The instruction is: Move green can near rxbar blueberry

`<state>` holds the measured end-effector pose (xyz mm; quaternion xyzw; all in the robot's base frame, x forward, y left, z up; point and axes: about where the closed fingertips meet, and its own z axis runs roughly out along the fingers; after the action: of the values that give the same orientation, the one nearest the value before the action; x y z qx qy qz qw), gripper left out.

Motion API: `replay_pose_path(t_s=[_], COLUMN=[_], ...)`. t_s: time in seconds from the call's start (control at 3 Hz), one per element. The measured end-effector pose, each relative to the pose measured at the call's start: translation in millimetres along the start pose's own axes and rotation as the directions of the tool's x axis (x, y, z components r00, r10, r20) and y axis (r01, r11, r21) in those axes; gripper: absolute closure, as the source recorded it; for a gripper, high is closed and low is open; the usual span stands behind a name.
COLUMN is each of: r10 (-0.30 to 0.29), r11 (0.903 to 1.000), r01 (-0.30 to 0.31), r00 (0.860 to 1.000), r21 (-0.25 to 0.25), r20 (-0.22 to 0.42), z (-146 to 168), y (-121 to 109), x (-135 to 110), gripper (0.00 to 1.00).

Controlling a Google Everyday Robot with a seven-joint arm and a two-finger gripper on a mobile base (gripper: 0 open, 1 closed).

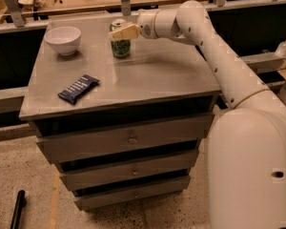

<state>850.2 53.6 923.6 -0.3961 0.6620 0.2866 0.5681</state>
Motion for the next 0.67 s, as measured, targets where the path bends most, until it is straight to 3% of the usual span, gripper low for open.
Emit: replay_pose_path(t_s=[0.33,0.67], r10=[0.0,0.001], r11=[1.0,1.0], r01=[0.0,-0.001], r00=[1.0,1.0], r21=[-0.004,-0.008], r20=[-0.002,-0.003], z=[3.1,6.1], y=[2.1,4.2], x=[0.4,1.3], gripper=[0.18,0.42])
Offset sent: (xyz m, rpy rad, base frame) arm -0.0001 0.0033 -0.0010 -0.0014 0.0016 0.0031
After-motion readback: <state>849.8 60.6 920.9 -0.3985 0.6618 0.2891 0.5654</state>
